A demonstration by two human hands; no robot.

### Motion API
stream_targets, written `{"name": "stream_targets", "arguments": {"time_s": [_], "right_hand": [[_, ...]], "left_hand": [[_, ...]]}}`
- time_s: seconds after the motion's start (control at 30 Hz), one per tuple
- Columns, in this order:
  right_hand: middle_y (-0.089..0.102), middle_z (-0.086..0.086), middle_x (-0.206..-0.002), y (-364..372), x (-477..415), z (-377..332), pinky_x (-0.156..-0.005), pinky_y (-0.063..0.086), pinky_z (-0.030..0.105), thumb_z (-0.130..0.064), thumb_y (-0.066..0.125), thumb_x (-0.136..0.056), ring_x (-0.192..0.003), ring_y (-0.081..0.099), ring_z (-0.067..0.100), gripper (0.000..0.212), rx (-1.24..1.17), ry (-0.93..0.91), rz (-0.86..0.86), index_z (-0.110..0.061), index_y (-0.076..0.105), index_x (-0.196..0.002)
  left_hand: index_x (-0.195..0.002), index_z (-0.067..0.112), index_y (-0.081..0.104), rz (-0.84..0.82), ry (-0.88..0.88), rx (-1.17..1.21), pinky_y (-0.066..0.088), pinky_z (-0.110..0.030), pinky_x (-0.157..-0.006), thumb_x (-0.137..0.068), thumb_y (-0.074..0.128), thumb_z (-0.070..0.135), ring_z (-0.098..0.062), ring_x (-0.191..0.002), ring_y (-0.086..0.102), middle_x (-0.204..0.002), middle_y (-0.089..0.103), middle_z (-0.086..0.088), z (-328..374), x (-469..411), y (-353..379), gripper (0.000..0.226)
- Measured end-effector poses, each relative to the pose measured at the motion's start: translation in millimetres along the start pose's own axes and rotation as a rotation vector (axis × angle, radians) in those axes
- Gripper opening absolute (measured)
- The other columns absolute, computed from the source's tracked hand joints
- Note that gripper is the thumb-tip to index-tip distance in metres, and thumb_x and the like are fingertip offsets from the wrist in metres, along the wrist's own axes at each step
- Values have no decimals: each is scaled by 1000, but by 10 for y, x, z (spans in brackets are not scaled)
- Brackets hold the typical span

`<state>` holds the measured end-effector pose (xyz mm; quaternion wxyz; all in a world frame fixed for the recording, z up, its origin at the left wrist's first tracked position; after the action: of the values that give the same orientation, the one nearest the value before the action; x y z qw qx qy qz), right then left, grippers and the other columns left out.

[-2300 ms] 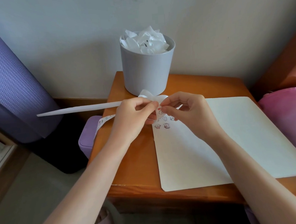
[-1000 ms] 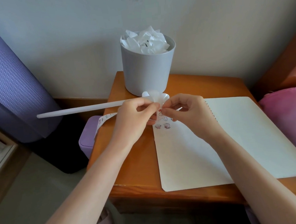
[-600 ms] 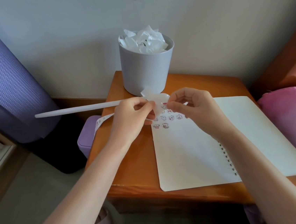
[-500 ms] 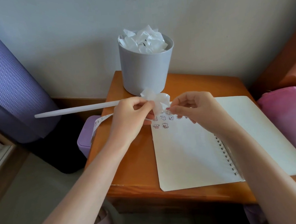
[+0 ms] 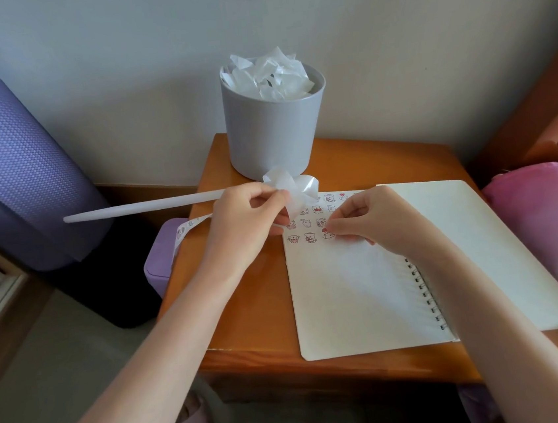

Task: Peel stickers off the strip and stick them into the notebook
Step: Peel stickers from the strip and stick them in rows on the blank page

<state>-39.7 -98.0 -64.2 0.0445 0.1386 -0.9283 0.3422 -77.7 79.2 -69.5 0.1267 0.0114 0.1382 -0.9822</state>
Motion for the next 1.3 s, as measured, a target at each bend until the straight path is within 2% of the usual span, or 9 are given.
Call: {"name": "stream_targets", "arguments": {"time_s": [0.13, 0.3, 0.5, 0.67, 0.8, 0.97, 1.07, 1.17, 1.3], "right_hand": [[73, 8, -76, 19, -14, 2, -41, 34, 6, -15, 75, -78, -57, 57, 8, 8, 12, 2, 12, -7, 73, -80], [73, 9, -77, 36, -21, 1, -42, 36, 8, -15, 75, -76, -59, 57, 10, 8, 18, -5, 16, -7, 73, -77], [73, 9, -76, 56, -27, 10, -48, 39, 19, -15, 74, -76, -59, 56, 11, 8, 23, -6, 15, -7, 71, -77], [72, 10, -75, 79, -29, 19, -64, 46, 33, -12, 74, -75, -64, 57, 18, 6, 14, -21, 20, -7, 70, -74], [70, 7, -75, 66, -31, 32, -62, 44, 32, -13, 75, -75, -64, 55, 14, 7, 25, -44, 3, -8, 70, -77], [53, -2, -68, 34, -59, 76, -57, 39, 28, -12, 80, -72, -59, 46, 12, 23, -7, -72, 10, -13, 60, -84], [53, -5, -70, 19, -83, 107, -52, 38, 17, -9, 75, -77, -57, 45, 7, 20, 21, -89, -17, -19, 58, -76], [57, -3, -75, 17, -87, 122, -47, 36, 8, -8, 68, -82, -54, 46, 4, 14, 35, -115, -10, -19, 61, -78], [65, -8, -83, 15, -41, 20, -51, 43, 12, -16, 64, -88, -53, 54, -2, 1, -113, -208, 46, -17, 63, -87]], "left_hand": [[-94, 13, 68, 2, -1, -7, 58, -21, -60, -90, 58, 19, -9, -67, 68, -72, 68, 2, 0, -4, 0, 13], [-93, 13, 68, -3, 1, -8, 58, -21, -61, -90, 57, 19, -8, -66, 68, -71, 67, 2, 0, 0, -9, 12], [-94, 14, 67, -4, 6, -12, 58, -19, -60, -91, 57, 20, -7, -65, 68, -72, 67, 3, 3, 3, -13, 12], [-93, 14, 67, -5, 1, -3, 57, -18, -58, -90, 58, 19, -5, -64, 67, -71, 67, 3, 0, 3, -1, 11], [-92, 14, 67, -2, 1, -4, 56, -17, -57, -90, 58, 19, -5, -65, 68, -71, 67, 2, -6, -1, -2, 11], [-99, 11, 69, -5, -6, 0, 59, -24, -62, -90, 58, 19, -10, -68, 69, -76, 69, -1, -15, -7, 7, 16], [-100, 9, 69, -13, -4, 11, 59, -24, -62, -90, 58, 19, -11, -68, 69, -75, 69, -2, -17, -6, 10, 17], [-102, 10, 68, -38, -1, 15, 58, -21, -61, -91, 57, 19, -10, -70, 69, -77, 70, -1, -17, -5, 15, 18], [-106, 9, 68, -86, -14, 24, 59, -24, -65, -92, 56, 22, -12, -73, 70, -85, 71, -3, -10, -7, 35, 22]]}}
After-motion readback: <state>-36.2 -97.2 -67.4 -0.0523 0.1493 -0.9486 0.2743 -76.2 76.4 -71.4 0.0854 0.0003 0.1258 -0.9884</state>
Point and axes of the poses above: each hand's wrist, its own x-axis away from the middle knuckle, its own y-axis out of the palm, z = x × y, the point moved 1 cm from there along -x, towards the middle knuckle
